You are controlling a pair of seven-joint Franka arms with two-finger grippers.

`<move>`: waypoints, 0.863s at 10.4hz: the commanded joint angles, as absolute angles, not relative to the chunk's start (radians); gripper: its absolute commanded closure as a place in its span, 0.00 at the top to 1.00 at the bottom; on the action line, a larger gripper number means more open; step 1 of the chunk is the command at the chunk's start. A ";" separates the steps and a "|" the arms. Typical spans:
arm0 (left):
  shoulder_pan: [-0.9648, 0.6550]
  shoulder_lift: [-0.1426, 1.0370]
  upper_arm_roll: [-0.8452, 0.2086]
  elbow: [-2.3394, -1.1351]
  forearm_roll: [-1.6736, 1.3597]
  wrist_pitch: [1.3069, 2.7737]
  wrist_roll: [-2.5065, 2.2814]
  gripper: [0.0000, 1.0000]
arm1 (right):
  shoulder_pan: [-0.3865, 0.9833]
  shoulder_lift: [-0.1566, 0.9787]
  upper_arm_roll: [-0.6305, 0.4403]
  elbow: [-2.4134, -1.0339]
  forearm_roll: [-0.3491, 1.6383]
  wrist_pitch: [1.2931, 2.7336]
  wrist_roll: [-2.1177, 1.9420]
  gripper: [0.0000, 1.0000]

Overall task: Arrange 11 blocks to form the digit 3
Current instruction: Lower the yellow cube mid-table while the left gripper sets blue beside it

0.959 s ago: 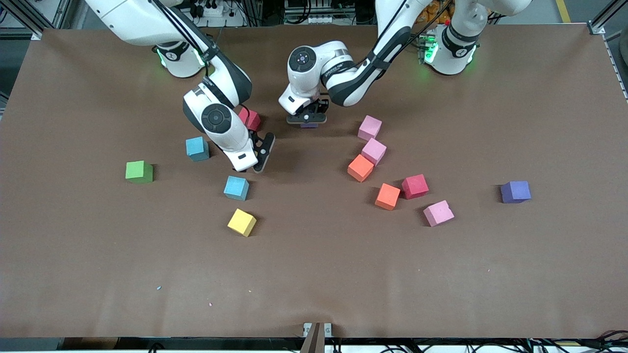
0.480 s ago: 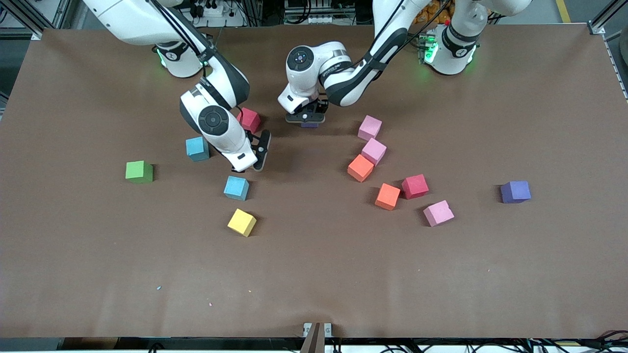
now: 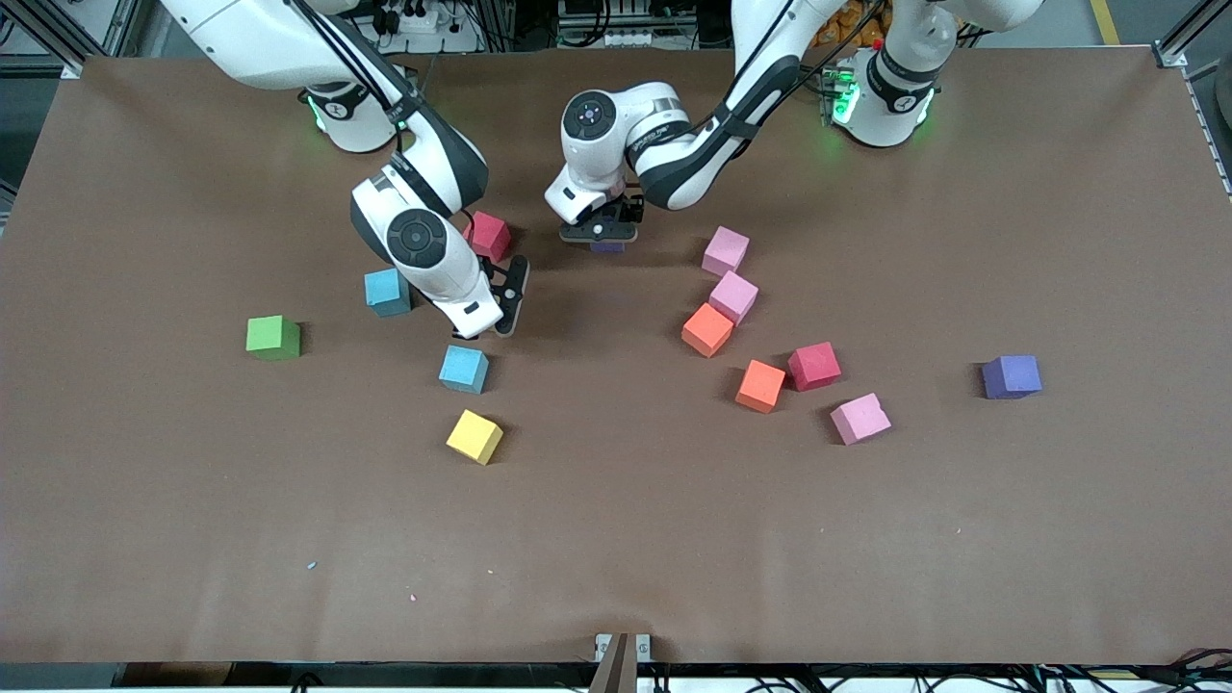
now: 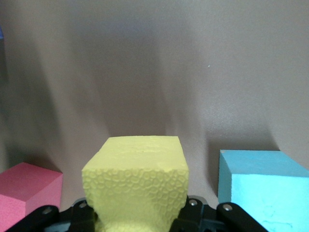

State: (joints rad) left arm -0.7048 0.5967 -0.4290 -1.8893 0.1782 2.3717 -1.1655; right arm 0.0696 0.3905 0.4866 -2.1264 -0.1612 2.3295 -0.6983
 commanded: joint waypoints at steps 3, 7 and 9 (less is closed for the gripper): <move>-0.693 0.543 -0.431 -1.891 0.203 2.365 -1.203 1.00 | 0.066 0.331 0.500 -2.144 -0.160 2.312 -0.719 0.00; -0.666 0.451 -0.433 -1.907 0.202 2.290 -1.200 1.00 | 0.066 0.299 0.505 -2.186 -0.160 2.324 -0.765 0.00; -0.614 0.381 -0.434 -1.928 0.195 2.244 -1.183 1.00 | 0.066 0.258 0.520 -2.244 -0.160 2.367 -0.765 0.00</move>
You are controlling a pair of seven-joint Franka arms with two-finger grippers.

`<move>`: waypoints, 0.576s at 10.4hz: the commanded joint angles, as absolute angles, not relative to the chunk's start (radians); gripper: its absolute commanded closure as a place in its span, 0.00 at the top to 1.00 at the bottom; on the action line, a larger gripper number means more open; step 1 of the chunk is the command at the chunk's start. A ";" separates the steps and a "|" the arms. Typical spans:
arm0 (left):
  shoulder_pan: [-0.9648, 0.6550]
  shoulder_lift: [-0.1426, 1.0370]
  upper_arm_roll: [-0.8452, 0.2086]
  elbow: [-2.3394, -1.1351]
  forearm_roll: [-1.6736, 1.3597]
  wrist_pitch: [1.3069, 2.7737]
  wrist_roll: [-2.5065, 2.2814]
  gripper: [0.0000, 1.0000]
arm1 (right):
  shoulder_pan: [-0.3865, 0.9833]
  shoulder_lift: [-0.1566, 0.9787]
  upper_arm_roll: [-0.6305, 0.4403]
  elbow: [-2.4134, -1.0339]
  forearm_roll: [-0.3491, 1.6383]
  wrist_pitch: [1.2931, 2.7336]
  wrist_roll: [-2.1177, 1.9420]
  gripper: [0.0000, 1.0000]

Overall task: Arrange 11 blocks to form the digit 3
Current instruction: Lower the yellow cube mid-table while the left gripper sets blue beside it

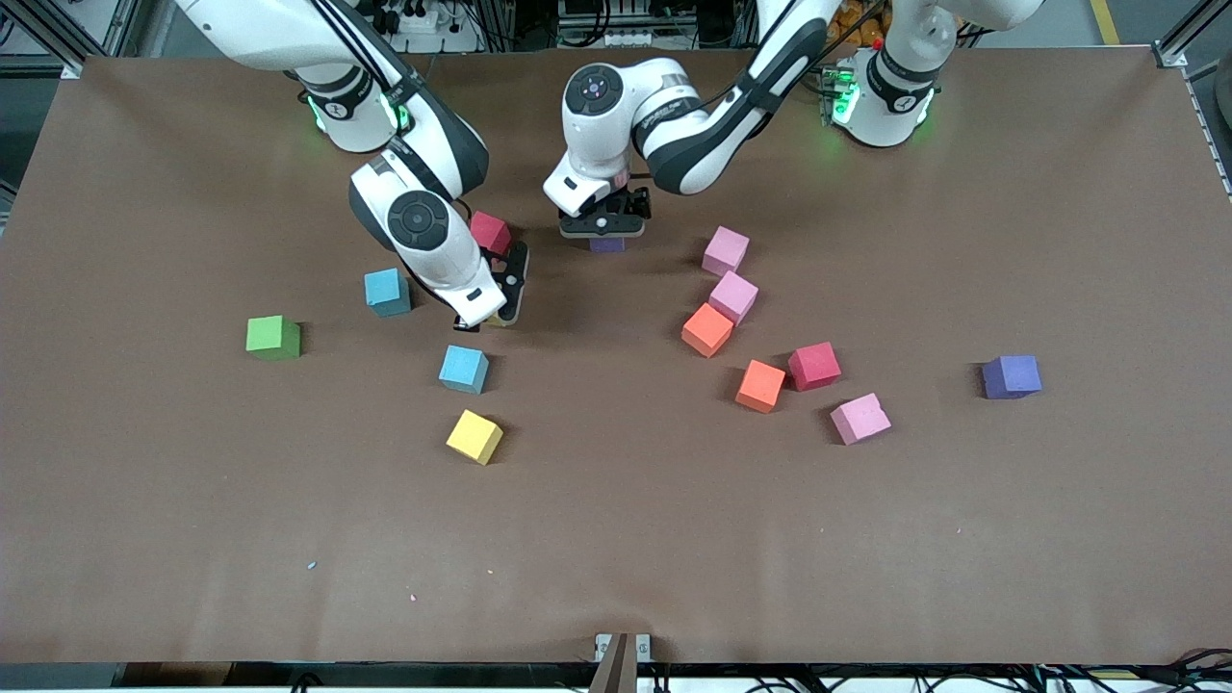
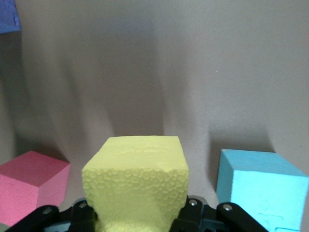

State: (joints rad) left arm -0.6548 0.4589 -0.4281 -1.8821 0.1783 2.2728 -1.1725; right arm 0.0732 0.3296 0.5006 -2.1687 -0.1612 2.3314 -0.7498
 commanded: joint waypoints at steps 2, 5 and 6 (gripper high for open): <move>-0.562 0.341 -0.434 -1.934 0.190 2.212 -1.164 1.00 | 0.067 0.255 0.541 -2.266 -0.160 2.405 -0.764 0.00; -0.439 0.255 -0.449 -2.017 0.187 2.184 -0.950 1.00 | 0.086 0.256 0.584 -2.309 -0.160 2.493 -0.753 0.00; -0.395 0.223 -0.465 -2.058 0.187 2.184 -0.849 1.00 | 0.089 0.256 0.615 -2.313 -0.160 2.499 -0.726 0.00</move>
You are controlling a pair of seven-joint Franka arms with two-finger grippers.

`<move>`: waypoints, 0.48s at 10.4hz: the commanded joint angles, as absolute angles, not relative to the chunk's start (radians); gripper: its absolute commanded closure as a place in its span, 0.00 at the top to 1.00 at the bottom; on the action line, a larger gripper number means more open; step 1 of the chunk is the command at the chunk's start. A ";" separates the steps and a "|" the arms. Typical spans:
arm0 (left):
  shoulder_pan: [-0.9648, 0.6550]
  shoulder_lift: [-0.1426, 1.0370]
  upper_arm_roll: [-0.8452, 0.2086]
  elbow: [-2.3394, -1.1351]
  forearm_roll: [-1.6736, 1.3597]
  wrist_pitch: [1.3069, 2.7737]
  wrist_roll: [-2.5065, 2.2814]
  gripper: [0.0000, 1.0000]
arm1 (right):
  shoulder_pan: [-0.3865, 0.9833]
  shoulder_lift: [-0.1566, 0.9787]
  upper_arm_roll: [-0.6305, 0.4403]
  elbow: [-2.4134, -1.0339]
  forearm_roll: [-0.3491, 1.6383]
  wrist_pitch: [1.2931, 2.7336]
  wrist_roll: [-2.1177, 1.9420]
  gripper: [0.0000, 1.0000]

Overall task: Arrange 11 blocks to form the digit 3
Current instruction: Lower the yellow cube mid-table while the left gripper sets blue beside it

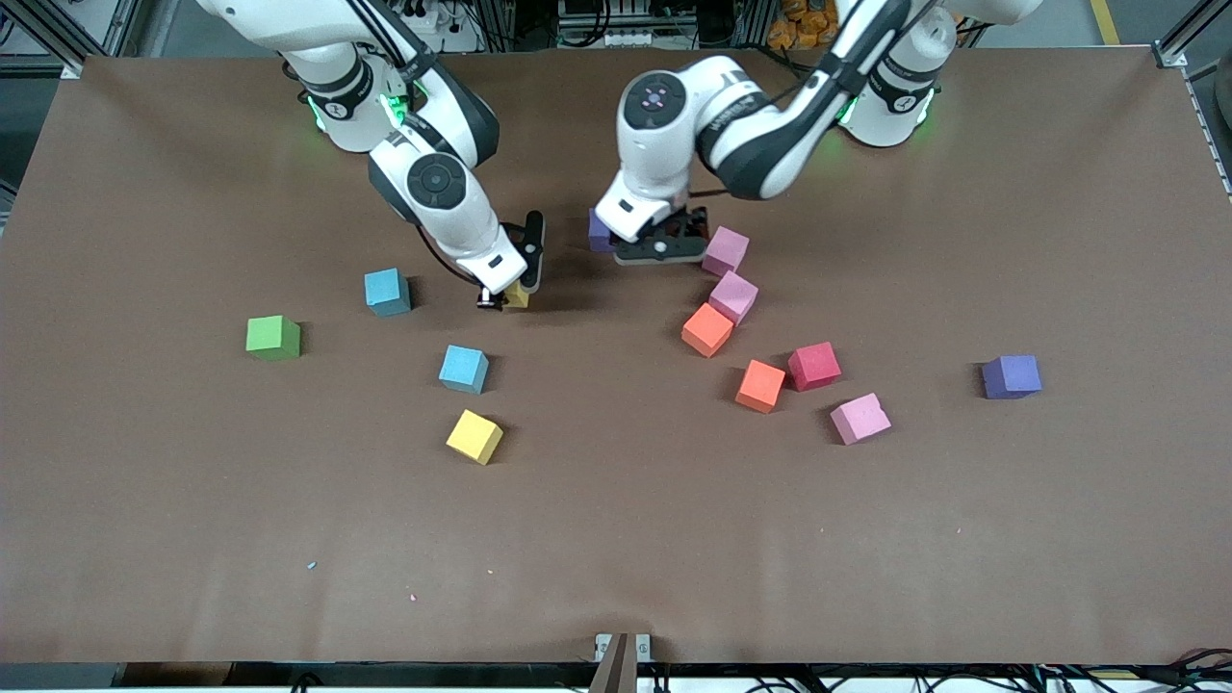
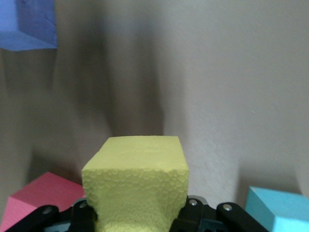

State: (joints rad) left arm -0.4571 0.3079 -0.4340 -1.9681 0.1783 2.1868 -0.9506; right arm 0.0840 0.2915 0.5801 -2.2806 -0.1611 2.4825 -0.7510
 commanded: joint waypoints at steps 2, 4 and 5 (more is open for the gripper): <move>-0.338 0.199 -0.492 -2.115 0.187 2.186 -0.628 1.00 | 0.101 0.256 0.659 -2.330 -0.160 2.513 -0.623 0.00; -0.334 0.209 -0.512 -2.140 0.187 2.200 -0.577 1.00 | 0.120 0.256 0.675 -2.359 -0.161 2.537 -0.563 0.00; -0.334 0.209 -0.514 -2.176 0.187 2.244 -0.533 1.00 | 0.129 0.256 0.686 -2.373 -0.164 2.552 -0.528 0.00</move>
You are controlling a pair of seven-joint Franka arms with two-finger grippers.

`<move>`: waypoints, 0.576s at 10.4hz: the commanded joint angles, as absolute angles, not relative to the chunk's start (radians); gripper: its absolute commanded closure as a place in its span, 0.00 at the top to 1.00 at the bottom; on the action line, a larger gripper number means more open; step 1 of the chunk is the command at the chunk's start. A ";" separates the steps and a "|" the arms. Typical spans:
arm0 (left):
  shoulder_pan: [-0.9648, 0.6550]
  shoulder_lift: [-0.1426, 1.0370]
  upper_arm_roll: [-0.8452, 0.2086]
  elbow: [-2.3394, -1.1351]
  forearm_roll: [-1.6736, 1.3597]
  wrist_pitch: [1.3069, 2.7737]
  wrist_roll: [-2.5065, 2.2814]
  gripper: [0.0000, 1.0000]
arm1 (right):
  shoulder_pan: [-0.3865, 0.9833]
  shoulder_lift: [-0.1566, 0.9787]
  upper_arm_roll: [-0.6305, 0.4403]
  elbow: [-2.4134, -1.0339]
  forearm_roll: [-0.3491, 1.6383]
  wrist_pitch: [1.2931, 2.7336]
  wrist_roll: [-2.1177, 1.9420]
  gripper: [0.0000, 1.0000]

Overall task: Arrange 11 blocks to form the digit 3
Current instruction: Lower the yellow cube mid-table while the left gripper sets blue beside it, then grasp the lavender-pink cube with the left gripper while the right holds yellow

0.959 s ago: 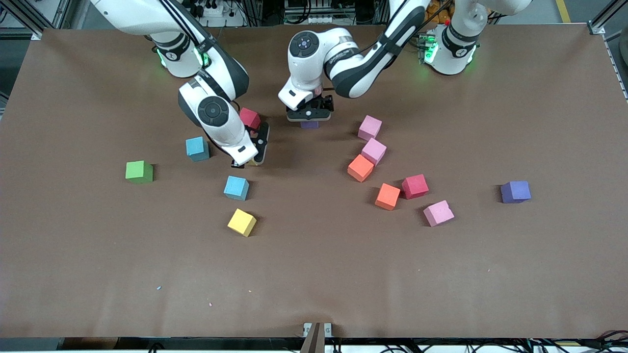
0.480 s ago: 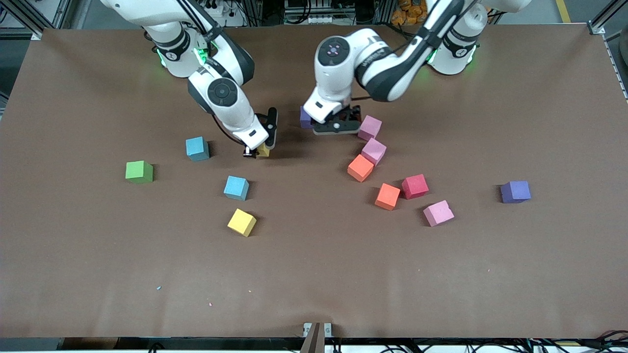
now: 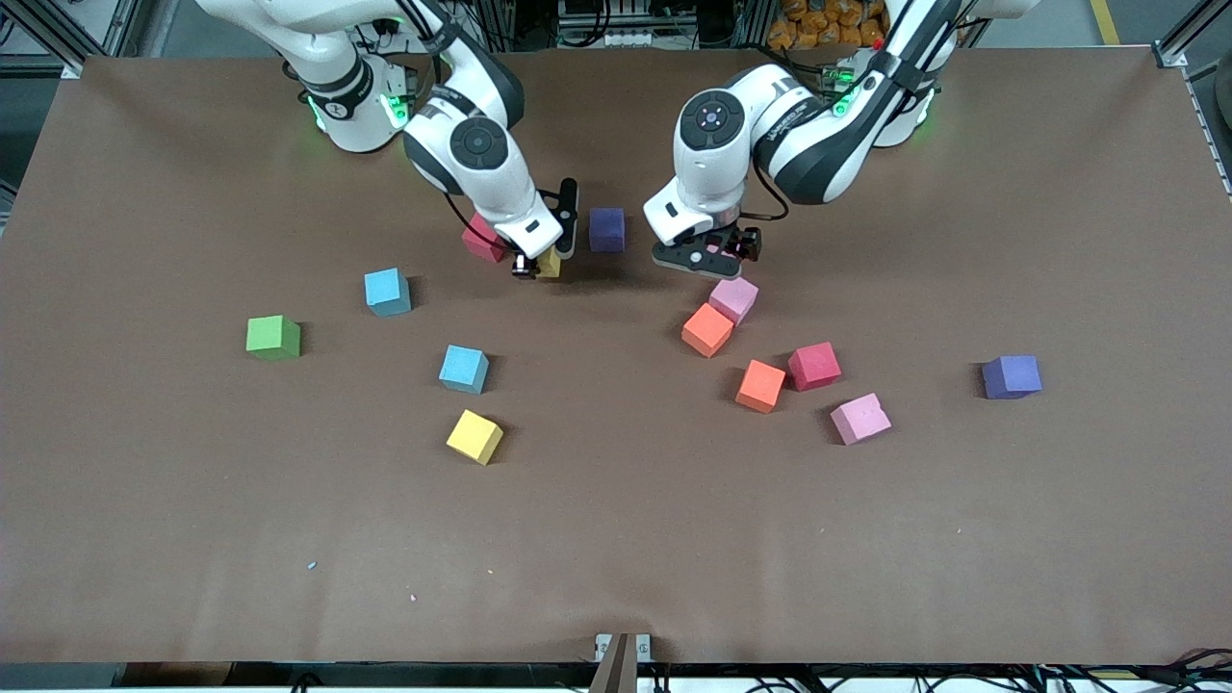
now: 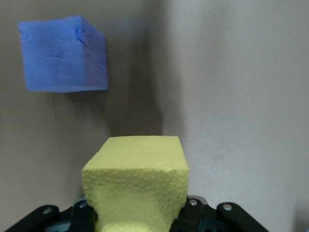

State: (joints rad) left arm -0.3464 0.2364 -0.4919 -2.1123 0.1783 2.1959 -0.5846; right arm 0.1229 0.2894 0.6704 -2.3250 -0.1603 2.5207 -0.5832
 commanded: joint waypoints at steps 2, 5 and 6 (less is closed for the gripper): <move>-0.305 0.195 -0.517 -2.264 0.189 2.350 -0.480 1.00 | 0.162 0.256 0.699 -2.376 -0.198 2.554 -0.450 0.00; -0.281 0.192 -0.518 -2.312 0.189 2.400 -0.448 1.00 | 0.189 0.281 0.699 -2.376 -0.420 2.553 -0.244 0.00; -0.273 0.195 -0.518 -2.327 0.189 2.431 -0.440 1.00 | 0.189 0.293 0.699 -2.376 -0.432 2.554 -0.244 0.00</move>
State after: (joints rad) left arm -0.3008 0.2349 -0.5041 -2.2785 0.1783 2.3897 -0.4626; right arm 0.1903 0.2909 0.6975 -2.3625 -0.3836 2.5436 -0.2800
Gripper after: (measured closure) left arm 0.000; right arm 0.467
